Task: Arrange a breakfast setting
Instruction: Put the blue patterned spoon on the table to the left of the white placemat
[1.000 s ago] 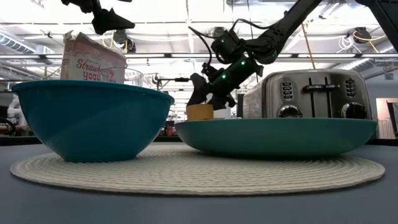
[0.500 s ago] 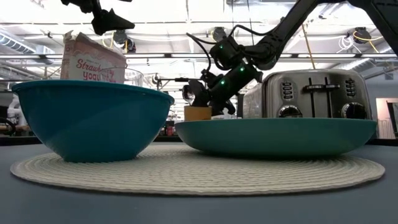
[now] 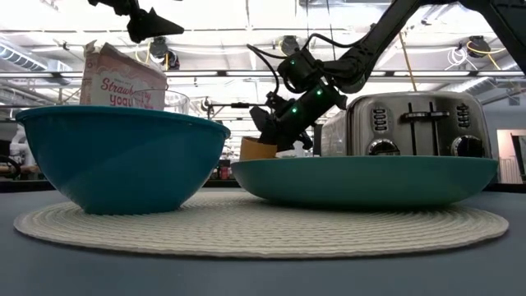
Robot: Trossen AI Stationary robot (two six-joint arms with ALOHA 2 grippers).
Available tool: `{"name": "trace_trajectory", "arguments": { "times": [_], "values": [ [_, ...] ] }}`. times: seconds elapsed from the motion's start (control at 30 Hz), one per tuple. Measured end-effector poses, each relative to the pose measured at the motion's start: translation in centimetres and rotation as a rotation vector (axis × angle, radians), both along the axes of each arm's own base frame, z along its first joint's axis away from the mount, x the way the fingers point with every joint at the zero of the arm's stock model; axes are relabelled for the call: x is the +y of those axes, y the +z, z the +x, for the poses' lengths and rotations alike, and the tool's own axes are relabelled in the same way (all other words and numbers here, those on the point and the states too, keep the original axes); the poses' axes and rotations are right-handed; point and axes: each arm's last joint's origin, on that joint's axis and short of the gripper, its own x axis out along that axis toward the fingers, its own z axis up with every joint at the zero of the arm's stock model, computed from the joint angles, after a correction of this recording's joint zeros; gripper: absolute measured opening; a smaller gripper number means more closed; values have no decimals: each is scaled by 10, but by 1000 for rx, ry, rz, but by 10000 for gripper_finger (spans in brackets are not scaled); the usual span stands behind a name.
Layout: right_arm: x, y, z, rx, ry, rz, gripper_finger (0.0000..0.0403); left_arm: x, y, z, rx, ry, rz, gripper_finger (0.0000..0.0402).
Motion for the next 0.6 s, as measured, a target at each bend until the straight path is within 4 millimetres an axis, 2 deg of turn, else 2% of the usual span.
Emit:
{"name": "trace_trajectory", "arguments": {
  "times": [0.2, 0.43, 0.6],
  "values": [
    [0, 2, -1, 2, 8, -6, 41, 4, -2, 14, -2, 52, 66, 379],
    [1, 18, -6, 0, 15, -25, 50, 6, -13, 28, 54, 57, 68, 379],
    [2, 26, -9, -10, 17, -32, 44, 7, -13, 42, -1, 60, 74, 379]
  ]
}}
